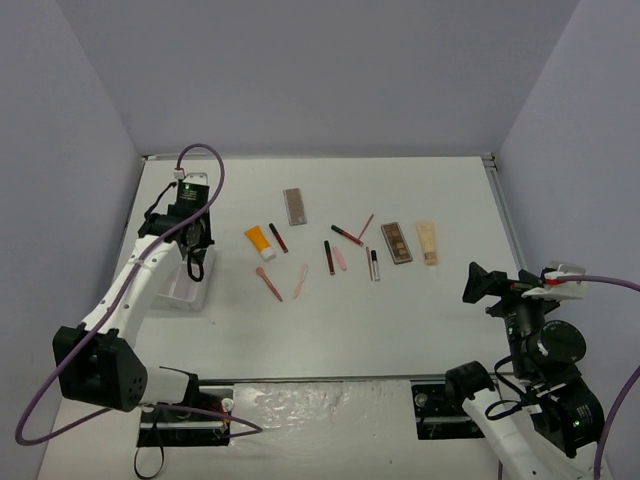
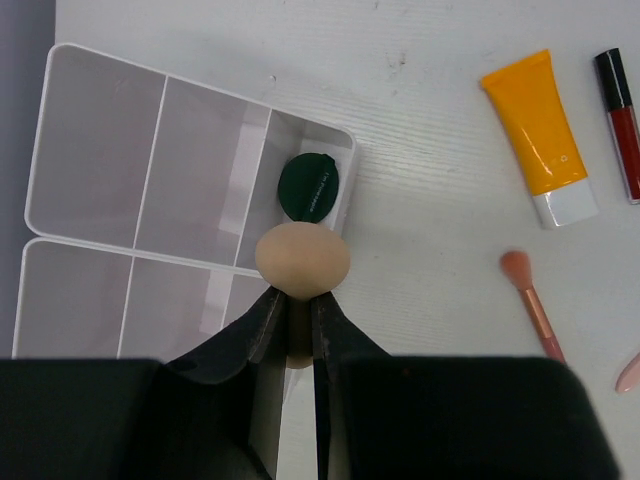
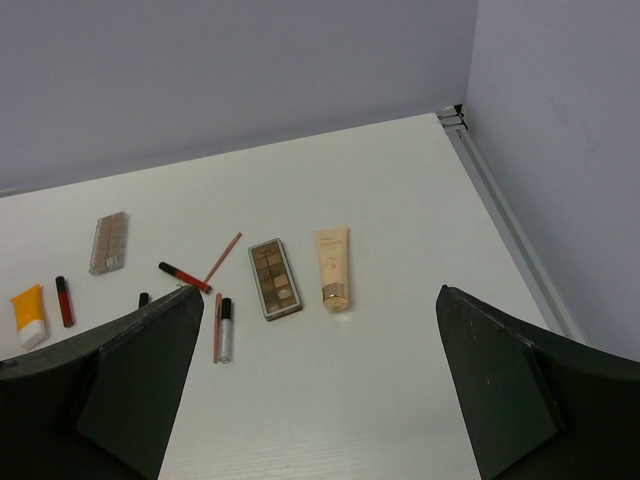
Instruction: Organize the makeup
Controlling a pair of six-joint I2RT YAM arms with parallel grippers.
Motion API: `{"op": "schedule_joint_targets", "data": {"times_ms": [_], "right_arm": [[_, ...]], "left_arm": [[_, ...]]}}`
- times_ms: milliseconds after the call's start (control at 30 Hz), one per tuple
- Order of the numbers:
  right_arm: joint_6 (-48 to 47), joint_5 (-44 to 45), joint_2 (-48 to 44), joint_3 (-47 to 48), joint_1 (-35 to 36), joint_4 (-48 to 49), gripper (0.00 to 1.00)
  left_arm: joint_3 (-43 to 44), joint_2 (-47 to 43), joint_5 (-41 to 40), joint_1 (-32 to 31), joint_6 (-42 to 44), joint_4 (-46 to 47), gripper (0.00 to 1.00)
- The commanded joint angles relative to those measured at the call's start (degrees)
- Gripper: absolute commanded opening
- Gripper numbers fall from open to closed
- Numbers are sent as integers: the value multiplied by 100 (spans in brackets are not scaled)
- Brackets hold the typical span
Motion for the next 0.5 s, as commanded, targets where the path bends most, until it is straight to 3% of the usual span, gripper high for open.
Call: {"op": "schedule_joint_targets", "data": {"times_ms": [0,300,467], "right_arm": [[-69,-43,45,-1,49,454,100],[-60,-35,27,-19,76,455,100],[-60,-29,24,-57,85,463,100]], "left_arm": [[-36,81,346,293,405,365,3],[-27,699,704,792,471,731,4],[-170,778,884,860,546,987,14]]}}
